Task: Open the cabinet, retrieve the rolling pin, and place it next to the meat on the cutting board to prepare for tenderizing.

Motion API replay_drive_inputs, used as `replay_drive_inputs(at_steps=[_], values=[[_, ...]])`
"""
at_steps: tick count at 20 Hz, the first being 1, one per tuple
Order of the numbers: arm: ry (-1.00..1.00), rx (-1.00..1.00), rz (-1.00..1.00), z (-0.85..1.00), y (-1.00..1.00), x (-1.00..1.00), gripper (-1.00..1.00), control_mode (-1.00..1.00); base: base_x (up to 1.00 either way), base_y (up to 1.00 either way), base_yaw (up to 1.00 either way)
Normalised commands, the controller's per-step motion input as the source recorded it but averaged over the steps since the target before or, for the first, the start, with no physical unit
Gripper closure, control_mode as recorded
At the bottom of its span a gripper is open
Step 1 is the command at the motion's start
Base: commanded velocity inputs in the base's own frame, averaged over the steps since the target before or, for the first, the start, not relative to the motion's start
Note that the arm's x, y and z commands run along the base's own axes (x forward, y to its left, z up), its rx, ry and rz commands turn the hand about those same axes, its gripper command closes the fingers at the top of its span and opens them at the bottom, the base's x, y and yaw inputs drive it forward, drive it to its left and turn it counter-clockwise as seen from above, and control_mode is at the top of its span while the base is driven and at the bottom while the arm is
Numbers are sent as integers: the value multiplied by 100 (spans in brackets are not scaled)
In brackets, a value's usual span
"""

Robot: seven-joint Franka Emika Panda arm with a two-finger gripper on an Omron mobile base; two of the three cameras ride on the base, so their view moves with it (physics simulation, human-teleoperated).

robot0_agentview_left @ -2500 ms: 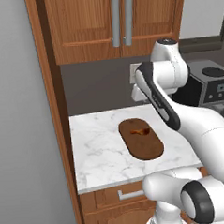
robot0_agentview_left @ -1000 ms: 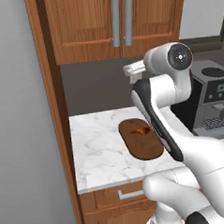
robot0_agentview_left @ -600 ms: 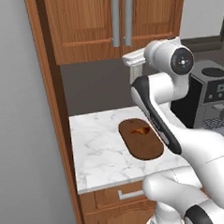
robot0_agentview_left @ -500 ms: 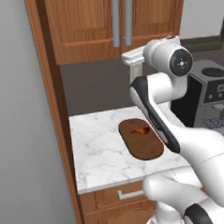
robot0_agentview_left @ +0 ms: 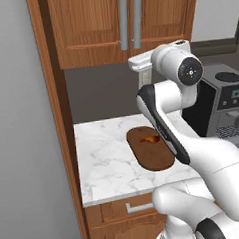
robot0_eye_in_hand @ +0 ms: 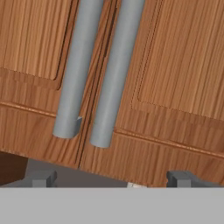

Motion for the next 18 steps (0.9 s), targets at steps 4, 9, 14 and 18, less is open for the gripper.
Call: replay_drive_inputs(at_steps=[4,9,14,18], values=[[0,0,0,0,0,0,-100,-100,0,0,0],[0,0,0,0,0,1,-100,-100,0,0,0],[0,0,0,0,20,23,-100,-100,0,0,0],[0,0,0,0,34,40,-100,-100,0,0,0]])
